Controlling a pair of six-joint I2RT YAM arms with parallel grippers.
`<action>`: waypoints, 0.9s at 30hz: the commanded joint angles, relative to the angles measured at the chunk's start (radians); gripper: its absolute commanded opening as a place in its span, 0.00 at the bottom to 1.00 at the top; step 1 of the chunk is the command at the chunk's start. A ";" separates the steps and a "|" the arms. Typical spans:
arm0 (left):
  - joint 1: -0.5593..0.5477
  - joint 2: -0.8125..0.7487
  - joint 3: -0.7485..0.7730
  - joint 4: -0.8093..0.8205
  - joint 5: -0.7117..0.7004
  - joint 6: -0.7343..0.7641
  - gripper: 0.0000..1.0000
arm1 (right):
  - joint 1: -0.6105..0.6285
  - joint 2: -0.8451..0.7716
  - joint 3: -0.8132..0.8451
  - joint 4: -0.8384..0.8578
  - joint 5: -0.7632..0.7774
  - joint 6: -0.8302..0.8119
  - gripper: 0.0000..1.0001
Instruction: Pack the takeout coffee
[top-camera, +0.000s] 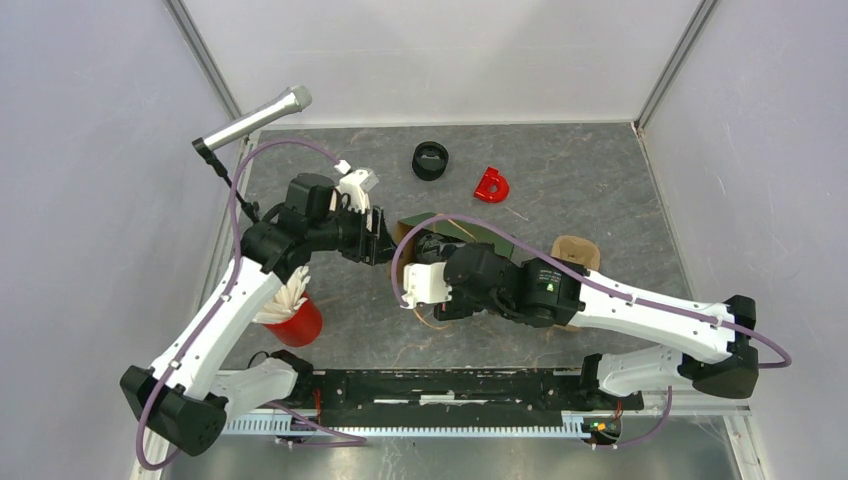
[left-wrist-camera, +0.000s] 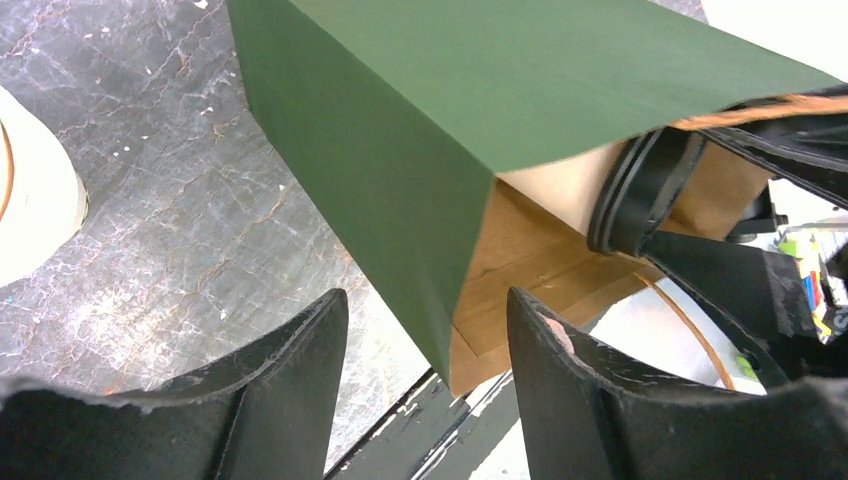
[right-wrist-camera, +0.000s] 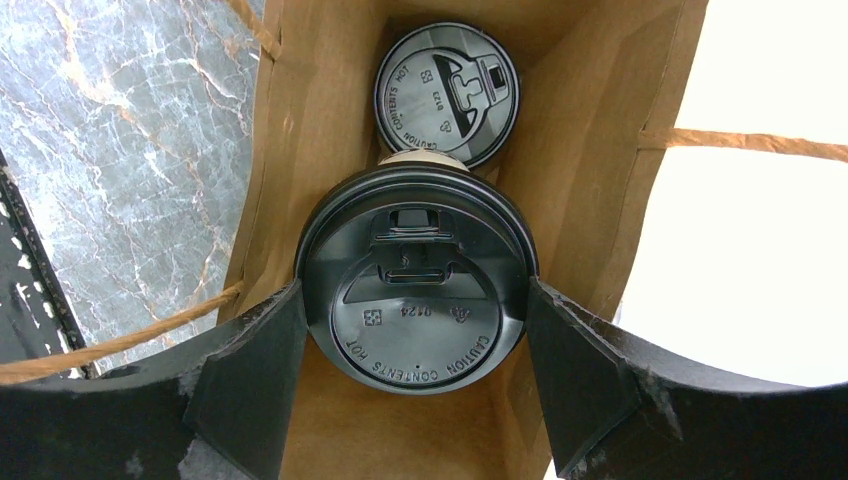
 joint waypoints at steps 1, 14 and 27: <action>-0.006 0.044 -0.003 -0.020 -0.026 -0.004 0.66 | 0.009 -0.001 0.059 -0.025 0.041 0.019 0.53; -0.020 0.051 -0.033 0.076 0.034 0.021 0.39 | 0.023 0.019 0.121 -0.166 0.106 0.038 0.53; -0.034 -0.017 -0.142 0.192 0.193 -0.003 0.23 | 0.031 -0.028 -0.070 -0.034 0.177 -0.036 0.53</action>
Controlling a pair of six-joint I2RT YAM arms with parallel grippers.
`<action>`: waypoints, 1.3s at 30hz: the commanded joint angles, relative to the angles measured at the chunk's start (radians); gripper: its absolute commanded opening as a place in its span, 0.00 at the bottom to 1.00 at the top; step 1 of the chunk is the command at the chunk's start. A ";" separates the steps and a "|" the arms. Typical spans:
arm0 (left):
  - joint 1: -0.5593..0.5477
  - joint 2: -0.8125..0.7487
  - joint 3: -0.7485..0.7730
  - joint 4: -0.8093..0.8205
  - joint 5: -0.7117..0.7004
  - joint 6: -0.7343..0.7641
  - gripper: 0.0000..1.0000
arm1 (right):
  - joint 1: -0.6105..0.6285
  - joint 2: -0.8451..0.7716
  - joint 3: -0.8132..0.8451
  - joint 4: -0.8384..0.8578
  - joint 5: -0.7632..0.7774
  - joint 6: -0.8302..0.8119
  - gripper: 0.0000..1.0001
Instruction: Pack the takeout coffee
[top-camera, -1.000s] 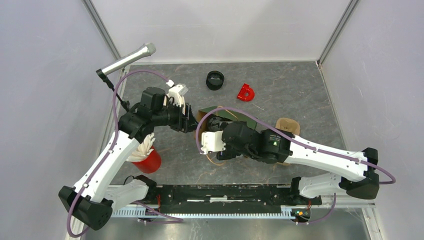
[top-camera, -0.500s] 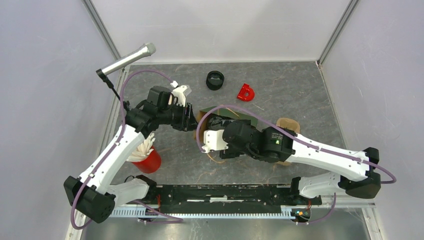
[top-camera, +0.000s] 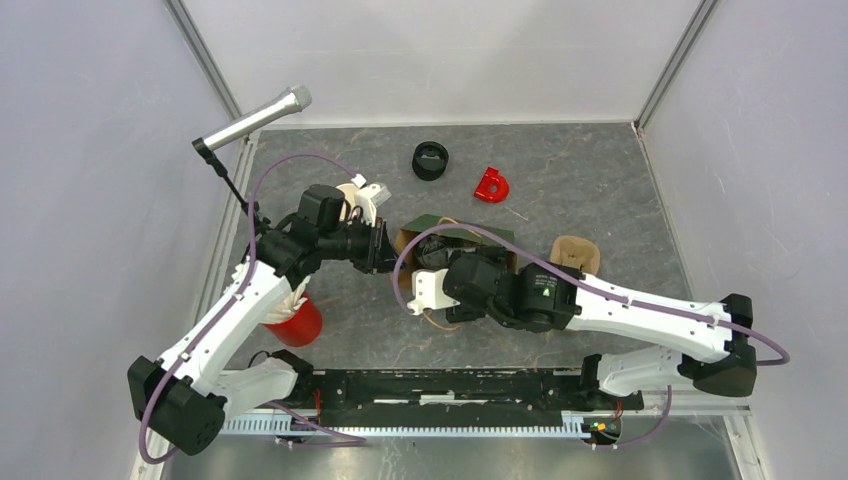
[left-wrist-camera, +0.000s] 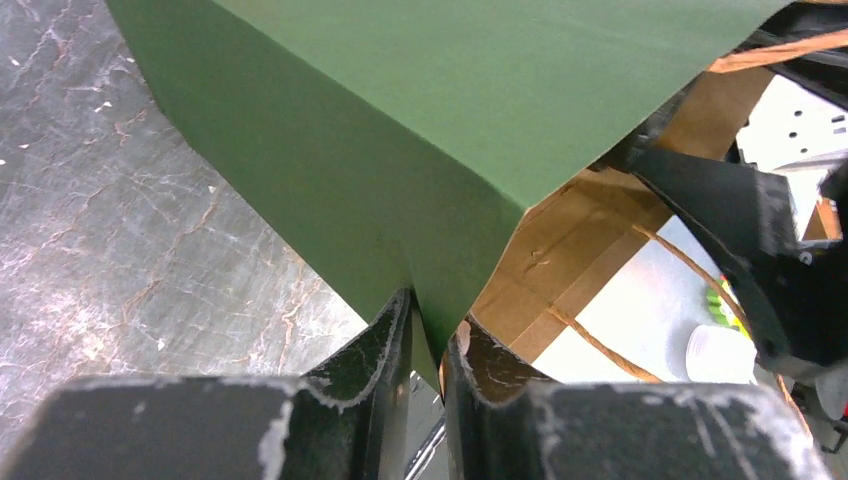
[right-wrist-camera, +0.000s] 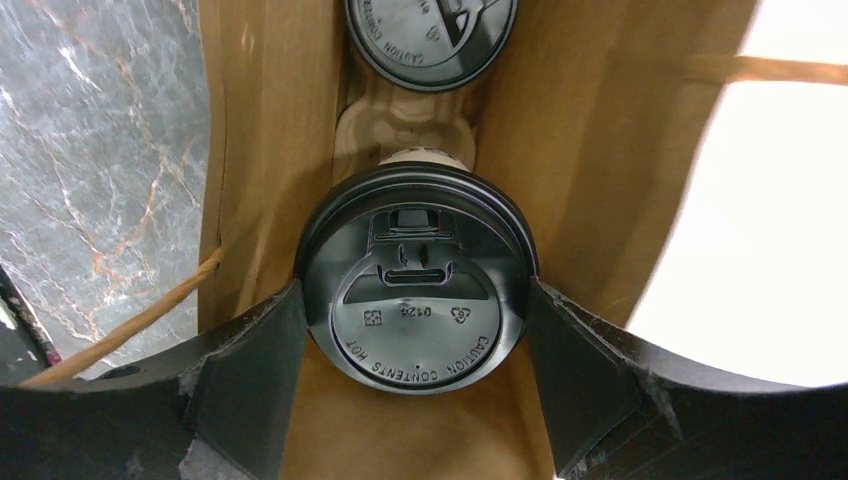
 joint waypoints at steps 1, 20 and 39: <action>-0.008 -0.040 -0.028 0.081 0.083 -0.005 0.23 | 0.005 -0.050 -0.103 0.122 0.048 -0.049 0.53; -0.011 -0.038 -0.053 0.128 0.094 -0.036 0.16 | -0.032 -0.076 -0.212 0.249 -0.032 -0.160 0.57; -0.011 -0.016 -0.068 0.163 0.116 -0.041 0.04 | -0.164 -0.029 -0.214 0.307 -0.121 -0.244 0.55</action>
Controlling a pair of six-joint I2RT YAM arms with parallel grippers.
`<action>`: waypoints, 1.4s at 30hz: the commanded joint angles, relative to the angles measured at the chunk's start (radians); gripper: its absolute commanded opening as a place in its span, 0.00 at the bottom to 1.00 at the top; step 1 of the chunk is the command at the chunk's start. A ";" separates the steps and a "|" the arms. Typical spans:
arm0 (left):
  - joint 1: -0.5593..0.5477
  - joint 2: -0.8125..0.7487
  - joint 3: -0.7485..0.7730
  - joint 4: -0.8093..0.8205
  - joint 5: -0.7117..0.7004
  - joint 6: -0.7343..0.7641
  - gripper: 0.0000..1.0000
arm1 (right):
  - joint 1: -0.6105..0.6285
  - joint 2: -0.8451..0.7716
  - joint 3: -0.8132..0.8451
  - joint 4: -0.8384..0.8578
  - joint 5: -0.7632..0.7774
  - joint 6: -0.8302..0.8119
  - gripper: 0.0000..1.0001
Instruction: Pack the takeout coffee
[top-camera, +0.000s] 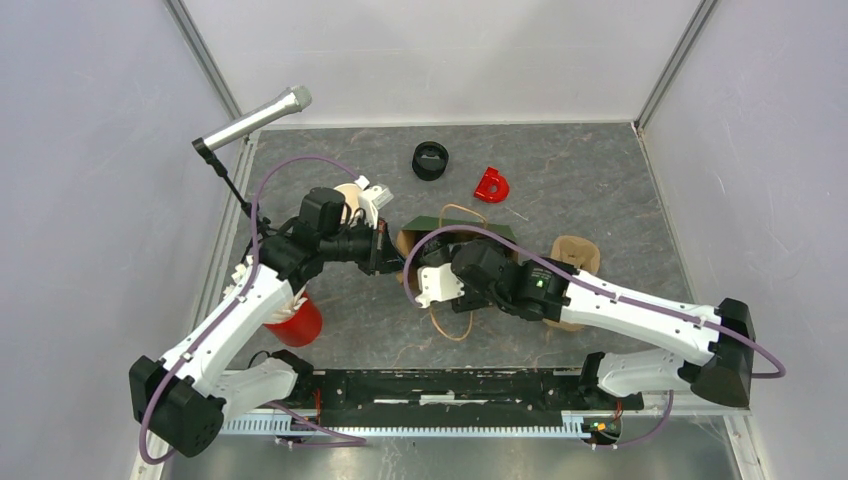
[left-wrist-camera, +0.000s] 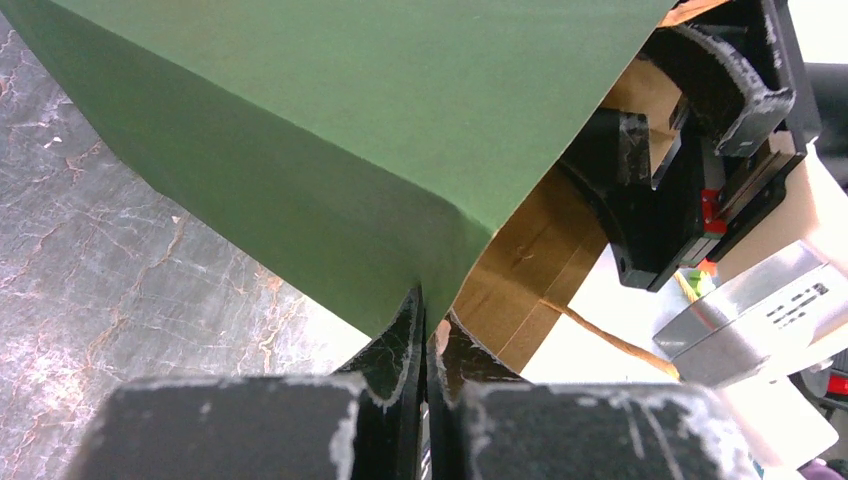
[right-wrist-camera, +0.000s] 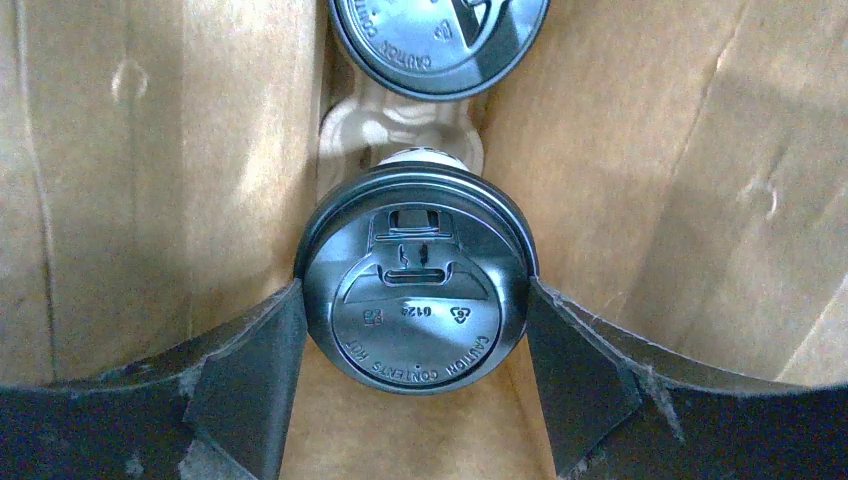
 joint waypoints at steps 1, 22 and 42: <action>-0.004 0.008 -0.001 0.049 0.041 -0.019 0.04 | -0.006 0.015 0.007 0.072 -0.030 -0.012 0.55; -0.002 0.041 0.028 0.052 0.041 0.004 0.11 | -0.081 0.015 -0.008 0.111 -0.100 -0.057 0.54; -0.004 0.025 0.076 -0.072 -0.093 -0.030 0.49 | -0.081 -0.028 -0.094 0.185 -0.058 -0.054 0.53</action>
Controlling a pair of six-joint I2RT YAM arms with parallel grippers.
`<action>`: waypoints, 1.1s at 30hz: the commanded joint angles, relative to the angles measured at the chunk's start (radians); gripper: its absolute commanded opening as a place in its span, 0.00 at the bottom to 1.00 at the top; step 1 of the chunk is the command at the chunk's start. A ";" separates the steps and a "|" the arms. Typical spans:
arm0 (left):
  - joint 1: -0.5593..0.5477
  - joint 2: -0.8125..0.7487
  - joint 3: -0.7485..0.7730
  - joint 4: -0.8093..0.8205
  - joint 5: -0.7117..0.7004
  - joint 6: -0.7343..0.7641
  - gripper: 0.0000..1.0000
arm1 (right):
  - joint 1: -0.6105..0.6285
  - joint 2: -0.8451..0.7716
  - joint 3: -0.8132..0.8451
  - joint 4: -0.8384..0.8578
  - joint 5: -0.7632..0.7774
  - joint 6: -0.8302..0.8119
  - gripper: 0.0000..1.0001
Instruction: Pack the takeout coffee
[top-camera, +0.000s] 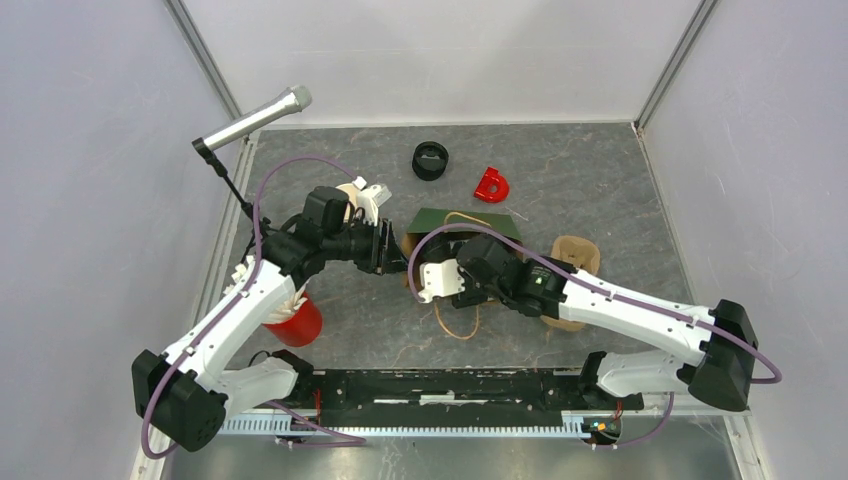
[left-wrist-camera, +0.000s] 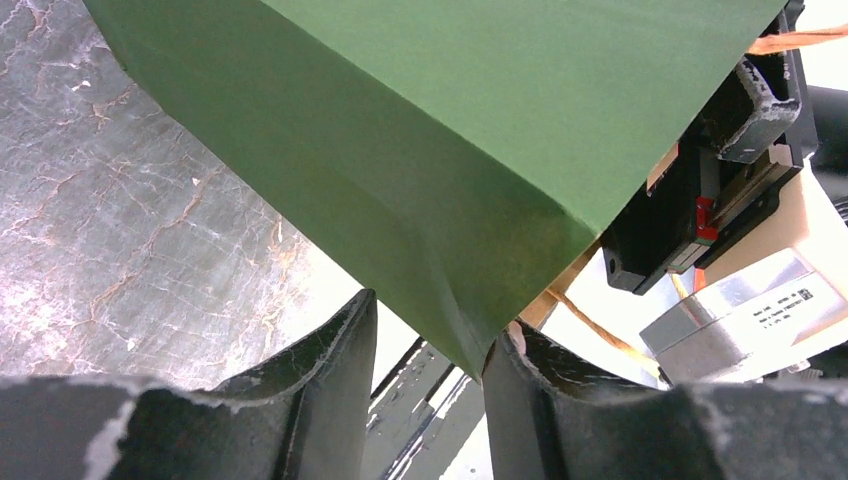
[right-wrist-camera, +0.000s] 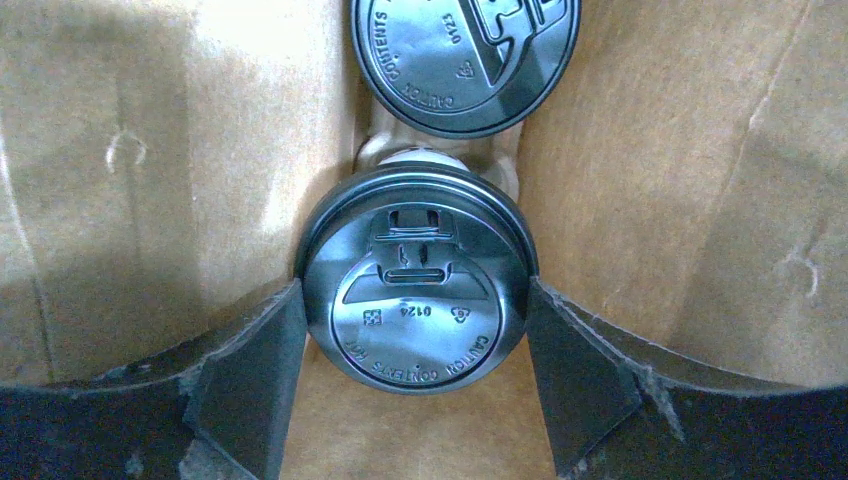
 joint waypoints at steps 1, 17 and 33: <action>-0.004 -0.009 0.062 -0.026 -0.020 0.046 0.50 | -0.002 -0.041 -0.018 0.045 0.045 -0.006 0.53; -0.073 0.056 0.135 -0.017 -0.125 0.048 0.50 | -0.002 -0.033 0.008 0.051 0.031 -0.011 0.53; -0.084 0.049 0.127 -0.011 -0.089 0.088 0.12 | -0.004 -0.062 -0.006 0.057 0.034 -0.076 0.53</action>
